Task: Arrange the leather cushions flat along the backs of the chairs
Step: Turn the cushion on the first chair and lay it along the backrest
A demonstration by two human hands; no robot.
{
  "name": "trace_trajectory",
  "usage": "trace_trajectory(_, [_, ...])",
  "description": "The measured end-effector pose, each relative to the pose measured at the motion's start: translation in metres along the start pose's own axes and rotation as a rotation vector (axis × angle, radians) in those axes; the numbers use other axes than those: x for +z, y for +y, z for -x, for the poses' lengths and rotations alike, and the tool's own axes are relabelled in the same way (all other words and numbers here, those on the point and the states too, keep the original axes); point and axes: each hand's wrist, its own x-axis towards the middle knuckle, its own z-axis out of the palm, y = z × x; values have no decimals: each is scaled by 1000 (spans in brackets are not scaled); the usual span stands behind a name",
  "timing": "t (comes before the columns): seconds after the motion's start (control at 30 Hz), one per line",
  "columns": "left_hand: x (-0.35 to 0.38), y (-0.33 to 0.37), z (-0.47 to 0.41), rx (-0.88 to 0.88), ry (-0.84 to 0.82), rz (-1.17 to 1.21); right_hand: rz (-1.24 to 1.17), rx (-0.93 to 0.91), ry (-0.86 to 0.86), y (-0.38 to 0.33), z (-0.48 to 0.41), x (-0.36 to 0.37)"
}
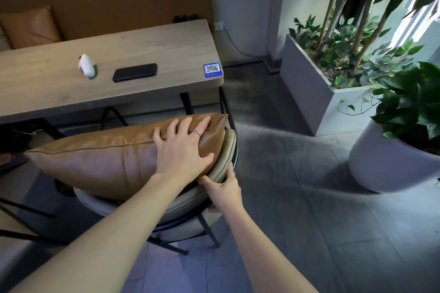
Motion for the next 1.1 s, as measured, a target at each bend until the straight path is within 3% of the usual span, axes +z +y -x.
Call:
trace_trajectory(0.6, [-1, 2, 6, 3, -32, 10, 126, 11, -72, 3, 1, -4])
trace_trajectory(1.1, [-3, -4, 9, 8, -81, 3, 71, 10, -117, 7, 9, 0])
